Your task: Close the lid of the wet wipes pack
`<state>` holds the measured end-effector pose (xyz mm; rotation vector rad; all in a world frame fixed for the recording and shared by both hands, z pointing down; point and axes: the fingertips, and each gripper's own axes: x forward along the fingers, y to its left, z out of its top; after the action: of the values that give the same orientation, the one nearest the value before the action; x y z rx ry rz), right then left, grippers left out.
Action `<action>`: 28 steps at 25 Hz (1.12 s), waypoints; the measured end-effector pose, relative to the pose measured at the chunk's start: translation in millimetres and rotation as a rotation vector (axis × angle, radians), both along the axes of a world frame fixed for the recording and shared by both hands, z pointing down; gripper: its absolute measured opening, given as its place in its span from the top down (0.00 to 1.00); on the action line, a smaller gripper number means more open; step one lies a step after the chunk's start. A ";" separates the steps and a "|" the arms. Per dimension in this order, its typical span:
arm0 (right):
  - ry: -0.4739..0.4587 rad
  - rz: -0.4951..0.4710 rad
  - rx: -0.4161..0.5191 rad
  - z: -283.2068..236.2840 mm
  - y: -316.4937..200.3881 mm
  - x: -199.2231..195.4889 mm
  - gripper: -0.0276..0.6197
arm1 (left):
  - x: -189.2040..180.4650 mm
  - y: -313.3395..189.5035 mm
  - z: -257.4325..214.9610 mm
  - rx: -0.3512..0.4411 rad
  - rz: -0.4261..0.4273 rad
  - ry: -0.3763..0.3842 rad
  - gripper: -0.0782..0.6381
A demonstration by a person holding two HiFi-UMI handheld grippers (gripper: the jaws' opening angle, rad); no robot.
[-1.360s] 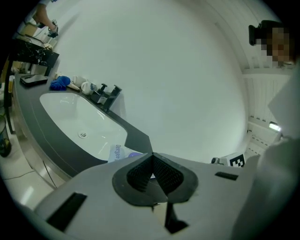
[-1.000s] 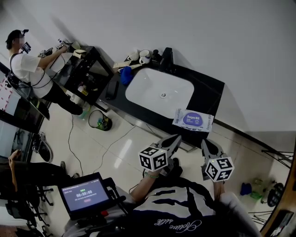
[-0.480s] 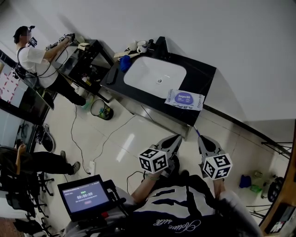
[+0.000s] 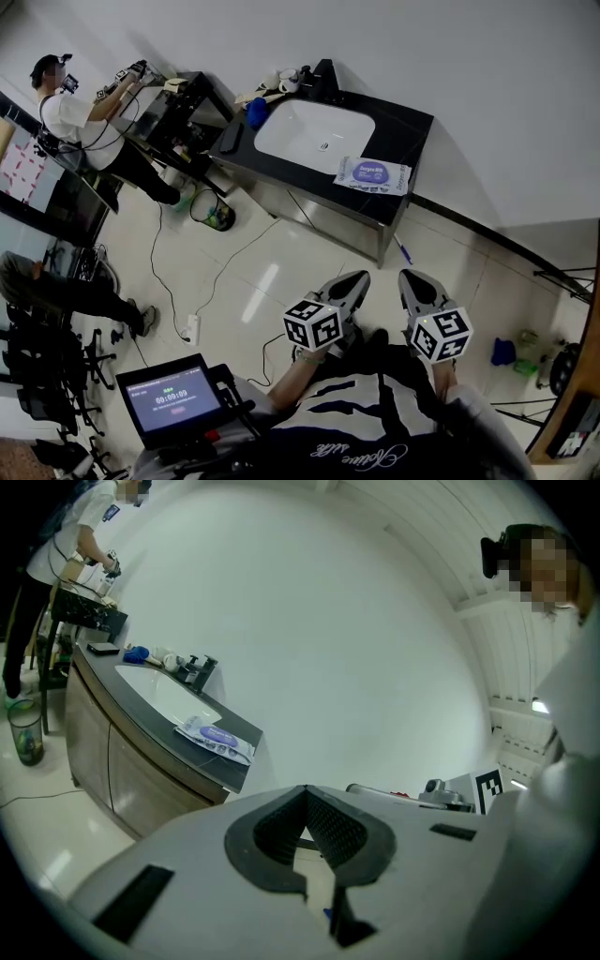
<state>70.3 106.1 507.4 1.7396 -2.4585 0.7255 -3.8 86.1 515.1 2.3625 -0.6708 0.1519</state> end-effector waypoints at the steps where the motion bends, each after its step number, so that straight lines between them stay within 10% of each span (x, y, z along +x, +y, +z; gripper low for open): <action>1: -0.004 0.004 0.005 -2.8 10.1 -2.5 0.96 | -1.3 8.6 -2.0 0.005 0.005 0.001 0.89; 28: -0.033 0.081 0.027 -27.2 57.5 -90.5 0.96 | -74.1 47.9 -29.8 0.110 0.092 0.020 0.89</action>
<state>-20.1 163.5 480.2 1.8614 -2.4432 0.7367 -78.0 134.0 485.3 2.4980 -0.5749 0.1347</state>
